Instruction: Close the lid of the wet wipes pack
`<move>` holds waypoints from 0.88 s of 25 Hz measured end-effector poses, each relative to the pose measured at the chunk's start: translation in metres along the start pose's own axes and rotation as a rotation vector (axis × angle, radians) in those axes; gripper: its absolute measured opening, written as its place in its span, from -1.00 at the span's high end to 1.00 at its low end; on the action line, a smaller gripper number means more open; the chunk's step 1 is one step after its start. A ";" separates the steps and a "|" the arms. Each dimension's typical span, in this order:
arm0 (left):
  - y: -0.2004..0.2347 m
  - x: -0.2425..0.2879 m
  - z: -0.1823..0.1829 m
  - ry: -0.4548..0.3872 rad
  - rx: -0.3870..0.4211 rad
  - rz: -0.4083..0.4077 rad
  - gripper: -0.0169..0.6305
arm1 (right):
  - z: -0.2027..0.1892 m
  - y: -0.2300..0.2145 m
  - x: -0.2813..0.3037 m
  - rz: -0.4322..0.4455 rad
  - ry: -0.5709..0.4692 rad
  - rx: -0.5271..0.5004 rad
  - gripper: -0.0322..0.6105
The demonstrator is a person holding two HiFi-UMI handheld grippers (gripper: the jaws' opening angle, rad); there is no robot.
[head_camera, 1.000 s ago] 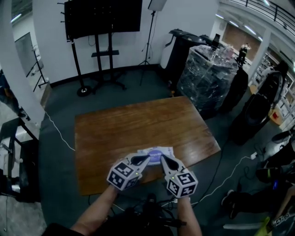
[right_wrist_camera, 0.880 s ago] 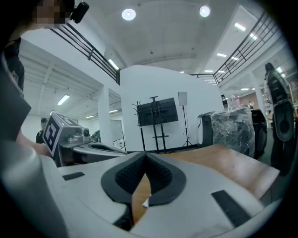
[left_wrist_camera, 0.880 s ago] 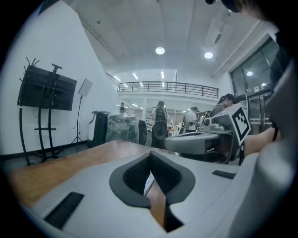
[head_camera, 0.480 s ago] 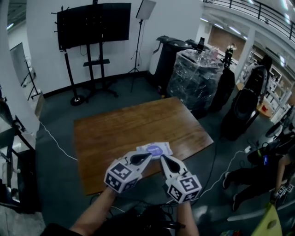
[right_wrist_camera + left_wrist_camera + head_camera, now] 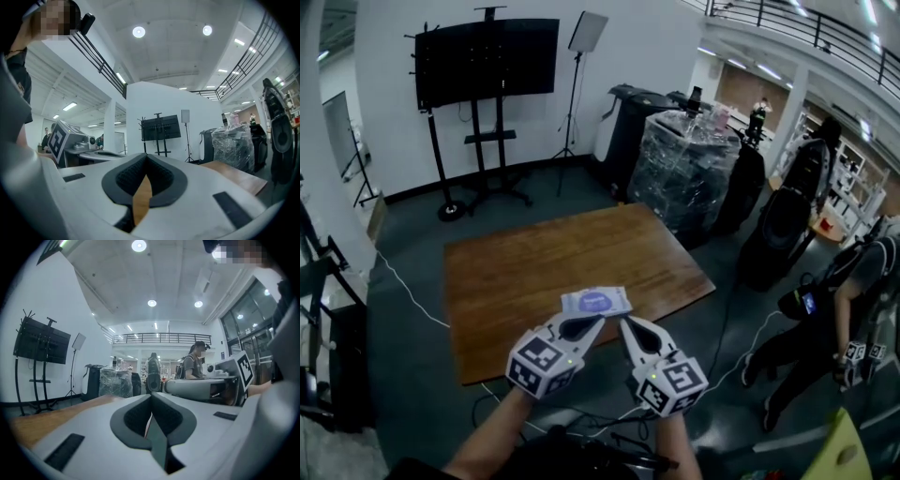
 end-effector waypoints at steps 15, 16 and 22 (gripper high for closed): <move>-0.078 -0.019 0.002 0.003 0.022 0.037 0.96 | 0.000 0.019 -0.072 0.075 -0.042 0.024 0.87; -0.080 -0.019 0.002 0.002 0.021 0.037 0.96 | 0.001 0.020 -0.074 0.076 -0.043 0.024 0.87; -0.095 -0.020 0.003 0.002 0.017 0.040 0.96 | 0.001 0.021 -0.088 0.080 -0.039 0.019 0.87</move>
Point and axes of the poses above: the fingertips, and each gripper's own axes: x forward along the fingers, y to its left, z out of its top, the point moved 6 cm from there along -x, backward along the fingers, and after that the axes turned 2 degrees about x, right-handed, at the moved point
